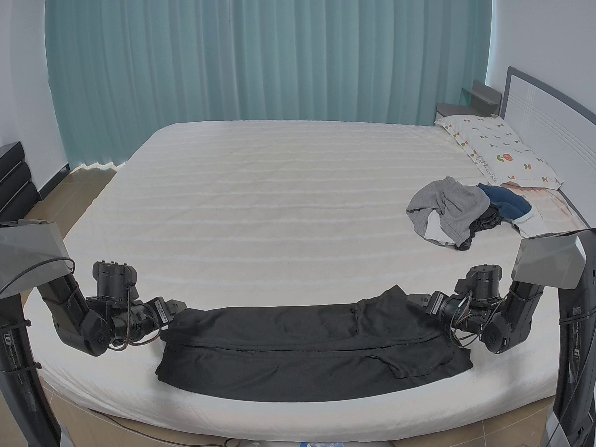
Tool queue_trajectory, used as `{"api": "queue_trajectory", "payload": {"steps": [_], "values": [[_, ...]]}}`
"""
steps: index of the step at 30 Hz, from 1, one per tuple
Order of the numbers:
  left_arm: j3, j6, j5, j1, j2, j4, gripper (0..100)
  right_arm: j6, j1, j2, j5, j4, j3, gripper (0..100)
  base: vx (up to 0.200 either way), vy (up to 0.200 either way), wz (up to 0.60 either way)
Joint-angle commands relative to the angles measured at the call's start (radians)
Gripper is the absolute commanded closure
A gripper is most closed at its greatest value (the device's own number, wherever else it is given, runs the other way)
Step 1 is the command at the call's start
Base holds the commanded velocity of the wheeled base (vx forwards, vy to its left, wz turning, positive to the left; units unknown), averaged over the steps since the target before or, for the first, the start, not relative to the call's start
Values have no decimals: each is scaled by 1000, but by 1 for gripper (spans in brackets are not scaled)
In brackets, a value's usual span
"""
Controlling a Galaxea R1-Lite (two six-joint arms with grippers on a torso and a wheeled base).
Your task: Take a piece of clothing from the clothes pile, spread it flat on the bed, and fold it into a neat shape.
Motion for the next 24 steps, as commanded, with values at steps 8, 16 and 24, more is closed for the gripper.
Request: {"api": "queue_trajectory", "payload": {"steps": [8,16,24], "values": [[-2,-1,0,3,1,1,0,-36,-10,-36,1,-24,87,100,0,0,0],[-5,-1,0,8,15,0,0,-38,-24,-84,17,-90,193,100,0,0,0],[-5,-1,0,14,22,0,0,-65,-39,-79,42,-135,267,100,0,0,0]]}}
